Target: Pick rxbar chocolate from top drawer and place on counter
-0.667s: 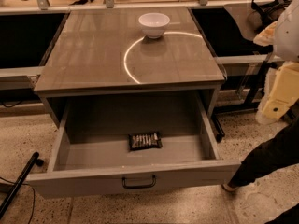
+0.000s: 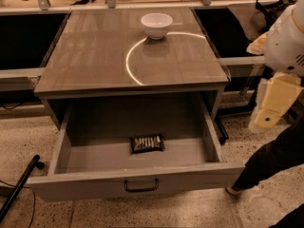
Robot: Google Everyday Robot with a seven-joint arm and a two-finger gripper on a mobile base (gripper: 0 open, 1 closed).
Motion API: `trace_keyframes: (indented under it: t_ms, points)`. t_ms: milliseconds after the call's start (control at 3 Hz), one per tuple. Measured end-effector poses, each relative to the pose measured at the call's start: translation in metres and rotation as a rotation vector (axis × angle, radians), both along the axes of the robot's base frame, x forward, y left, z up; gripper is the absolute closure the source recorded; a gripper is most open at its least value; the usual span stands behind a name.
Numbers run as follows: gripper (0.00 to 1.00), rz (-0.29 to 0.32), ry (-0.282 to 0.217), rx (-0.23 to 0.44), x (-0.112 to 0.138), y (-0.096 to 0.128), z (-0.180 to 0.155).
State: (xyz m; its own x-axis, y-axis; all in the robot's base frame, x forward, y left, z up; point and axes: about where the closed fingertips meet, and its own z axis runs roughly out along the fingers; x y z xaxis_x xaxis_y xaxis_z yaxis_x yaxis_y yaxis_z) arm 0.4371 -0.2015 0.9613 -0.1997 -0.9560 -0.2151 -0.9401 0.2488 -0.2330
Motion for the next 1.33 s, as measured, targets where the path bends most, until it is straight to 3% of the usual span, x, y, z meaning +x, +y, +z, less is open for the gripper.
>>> trace_keyframes:
  t_ms: [667,1000,1333]
  points:
    - [0.00,0.082,0.074,0.108,-0.013,0.080,-0.066]
    - [0.00,0.082,0.074,0.108,-0.013,0.080,-0.066]
    - [0.00,0.068,0.110,0.110,0.000,0.087,-0.095]
